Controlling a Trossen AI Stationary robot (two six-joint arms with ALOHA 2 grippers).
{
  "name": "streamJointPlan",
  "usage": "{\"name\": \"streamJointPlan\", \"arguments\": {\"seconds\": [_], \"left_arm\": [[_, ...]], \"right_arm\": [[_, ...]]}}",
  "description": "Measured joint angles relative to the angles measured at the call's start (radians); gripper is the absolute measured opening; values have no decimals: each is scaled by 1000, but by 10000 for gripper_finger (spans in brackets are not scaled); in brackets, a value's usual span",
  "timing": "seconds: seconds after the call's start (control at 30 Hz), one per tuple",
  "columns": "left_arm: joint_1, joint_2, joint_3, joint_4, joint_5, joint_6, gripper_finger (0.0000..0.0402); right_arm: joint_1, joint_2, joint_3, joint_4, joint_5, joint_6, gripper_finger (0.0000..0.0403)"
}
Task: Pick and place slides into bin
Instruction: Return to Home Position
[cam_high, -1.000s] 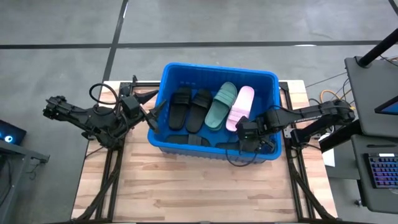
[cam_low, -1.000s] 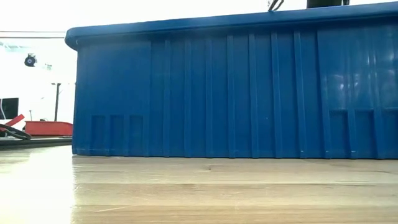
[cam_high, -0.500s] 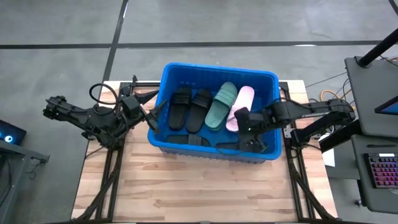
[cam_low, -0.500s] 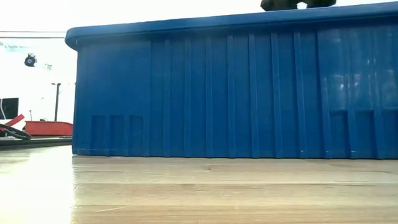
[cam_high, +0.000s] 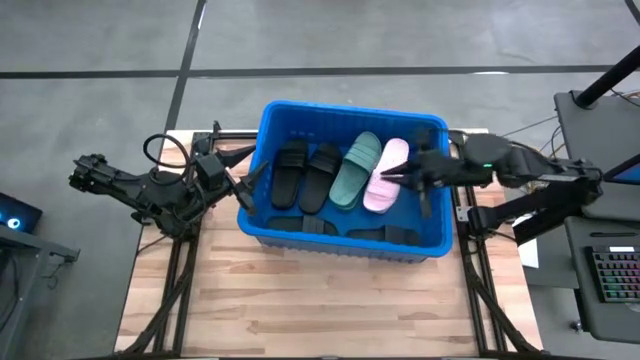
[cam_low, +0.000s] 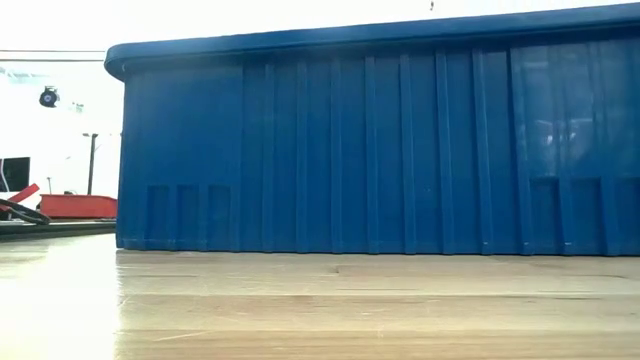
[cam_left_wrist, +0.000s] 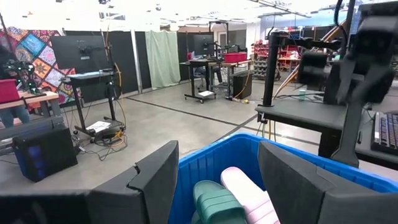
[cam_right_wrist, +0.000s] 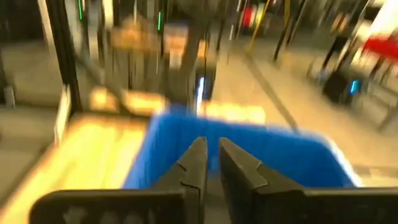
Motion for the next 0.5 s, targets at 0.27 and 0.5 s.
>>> {"name": "streamJointPlan", "arguments": {"seconds": [0.27, 0.5], "left_arm": [[0, -1, 0, 5, 4, 0, 206], [0, 0, 0, 8, 4, 0, 206]], "right_arm": [[1, -212, -273, 363, 8, 90, 9], [2, -368, -508, 667, 118, 113, 9]]}}
